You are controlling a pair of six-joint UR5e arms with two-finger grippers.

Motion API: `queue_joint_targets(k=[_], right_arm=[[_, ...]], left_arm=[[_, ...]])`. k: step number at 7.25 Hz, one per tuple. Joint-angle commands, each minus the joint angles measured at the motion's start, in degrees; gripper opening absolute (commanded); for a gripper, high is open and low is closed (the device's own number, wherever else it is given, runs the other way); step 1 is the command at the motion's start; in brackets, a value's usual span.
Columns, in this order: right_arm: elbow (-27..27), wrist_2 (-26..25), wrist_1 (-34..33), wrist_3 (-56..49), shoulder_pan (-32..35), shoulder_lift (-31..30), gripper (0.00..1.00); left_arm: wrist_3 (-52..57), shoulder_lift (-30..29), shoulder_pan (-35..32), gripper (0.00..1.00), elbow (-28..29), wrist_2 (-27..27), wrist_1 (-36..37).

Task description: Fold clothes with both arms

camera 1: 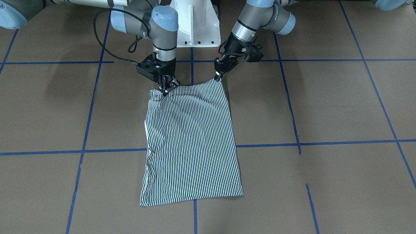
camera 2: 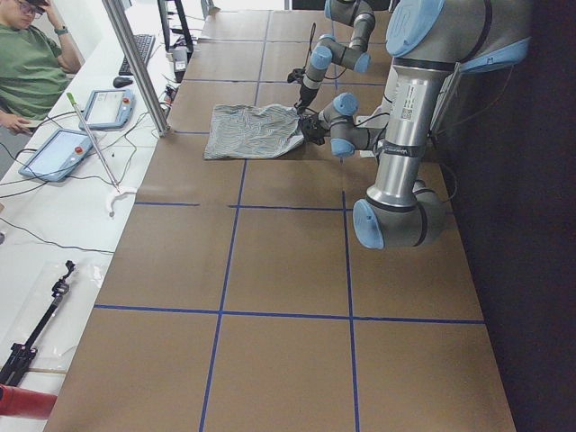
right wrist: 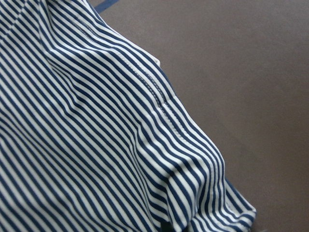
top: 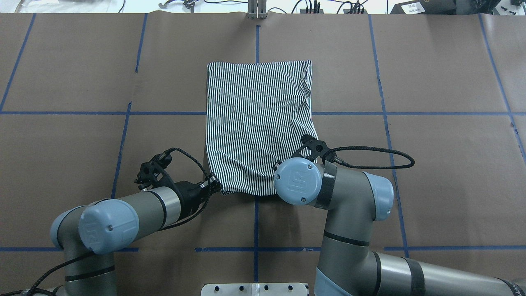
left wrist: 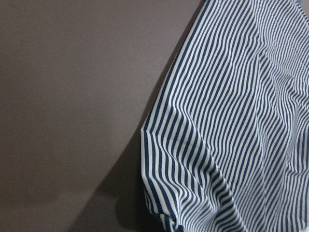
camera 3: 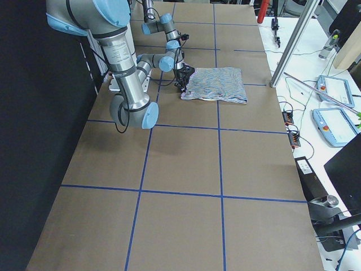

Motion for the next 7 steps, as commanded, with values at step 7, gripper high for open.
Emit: queue_joint_targets(k=[7], right_arm=[[22.5,0.5,-18.1,-1.5,-2.9,0.9,0.00]], left_arm=[[1.3,-4.0,-1.0,0.00,-22.3,-5.1,31.1]])
